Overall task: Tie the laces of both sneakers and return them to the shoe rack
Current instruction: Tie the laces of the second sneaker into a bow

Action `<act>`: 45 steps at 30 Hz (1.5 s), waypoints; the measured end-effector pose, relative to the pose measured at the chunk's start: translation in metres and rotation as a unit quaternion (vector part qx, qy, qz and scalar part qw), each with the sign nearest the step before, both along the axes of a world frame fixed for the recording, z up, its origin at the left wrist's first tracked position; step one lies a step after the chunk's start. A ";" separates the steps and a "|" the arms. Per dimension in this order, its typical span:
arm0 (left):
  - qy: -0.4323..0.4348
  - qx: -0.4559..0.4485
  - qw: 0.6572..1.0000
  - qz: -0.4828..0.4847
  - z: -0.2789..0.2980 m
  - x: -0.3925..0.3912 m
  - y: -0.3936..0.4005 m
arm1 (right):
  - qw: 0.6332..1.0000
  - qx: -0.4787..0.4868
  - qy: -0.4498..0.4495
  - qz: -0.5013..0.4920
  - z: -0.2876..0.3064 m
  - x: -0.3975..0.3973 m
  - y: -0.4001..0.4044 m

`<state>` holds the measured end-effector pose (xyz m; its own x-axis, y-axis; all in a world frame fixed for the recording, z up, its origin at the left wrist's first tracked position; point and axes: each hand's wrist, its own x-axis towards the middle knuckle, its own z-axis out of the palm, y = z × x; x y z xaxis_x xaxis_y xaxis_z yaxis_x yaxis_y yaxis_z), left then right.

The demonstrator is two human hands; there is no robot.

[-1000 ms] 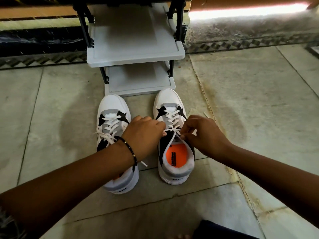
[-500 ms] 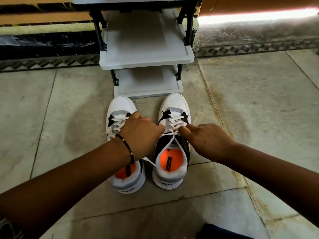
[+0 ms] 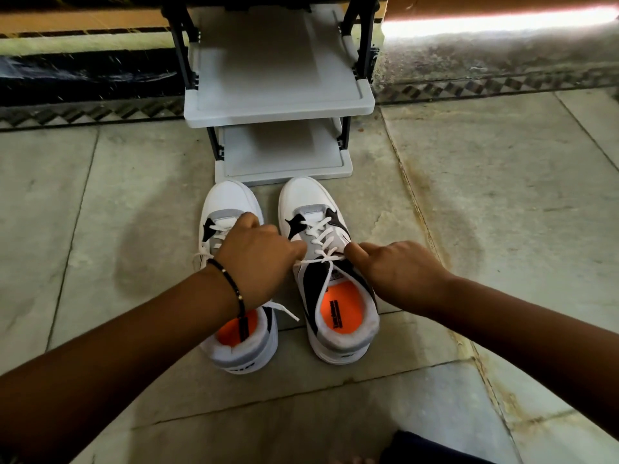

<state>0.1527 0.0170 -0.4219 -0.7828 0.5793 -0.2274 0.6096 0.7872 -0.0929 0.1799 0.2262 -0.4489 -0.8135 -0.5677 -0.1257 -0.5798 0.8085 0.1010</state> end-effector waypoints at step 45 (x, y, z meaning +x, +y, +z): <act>-0.311 0.600 0.678 0.290 0.000 0.007 0.019 | 0.485 -0.706 -0.426 -0.293 0.024 -0.018 -0.013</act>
<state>0.1597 0.0362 -0.4216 -0.9267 0.2750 -0.2563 -0.2080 0.1927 0.9590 0.1617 0.2136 -0.4244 -0.8816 -0.2806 -0.3796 0.4449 -0.2249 -0.8669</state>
